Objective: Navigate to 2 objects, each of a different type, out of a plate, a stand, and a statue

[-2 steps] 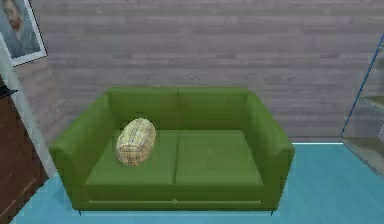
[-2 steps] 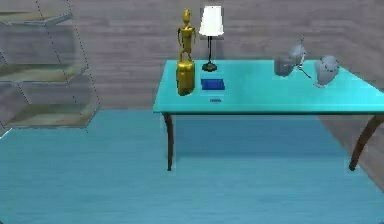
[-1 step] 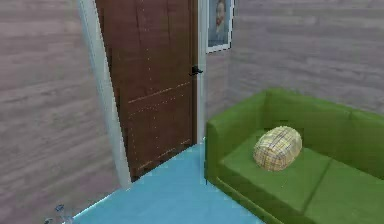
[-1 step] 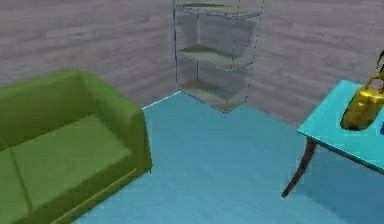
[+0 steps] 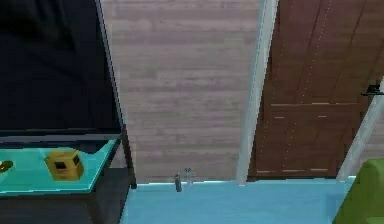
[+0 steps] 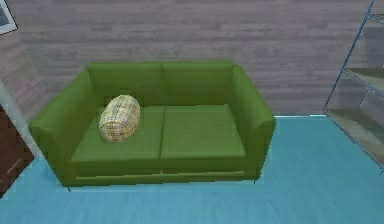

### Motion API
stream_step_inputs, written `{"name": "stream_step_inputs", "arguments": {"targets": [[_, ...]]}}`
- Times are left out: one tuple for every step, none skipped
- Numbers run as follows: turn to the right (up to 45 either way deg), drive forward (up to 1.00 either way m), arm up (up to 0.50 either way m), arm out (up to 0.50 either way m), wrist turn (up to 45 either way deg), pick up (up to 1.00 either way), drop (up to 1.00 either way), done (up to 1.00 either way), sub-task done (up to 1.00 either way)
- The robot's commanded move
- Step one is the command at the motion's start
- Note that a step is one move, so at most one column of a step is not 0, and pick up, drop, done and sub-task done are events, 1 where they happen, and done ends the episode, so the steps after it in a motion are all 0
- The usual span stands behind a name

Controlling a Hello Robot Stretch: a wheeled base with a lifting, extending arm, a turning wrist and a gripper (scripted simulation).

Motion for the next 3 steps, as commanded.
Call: {"name": "stream_step_inputs", "arguments": {"targets": [[0.0, 0.15, 0.00, 0.00, 0.0, 0.00, 0.00, 0.00, 0.00], [-45.0, 0.00, 0.00, 0.00, 0.0, 0.00, 0.00, 0.00, 0.00], [0.0, 0.00, 0.00, 0.00, 0.0, 0.00, 0.00, 0.00, 1.00]]}}
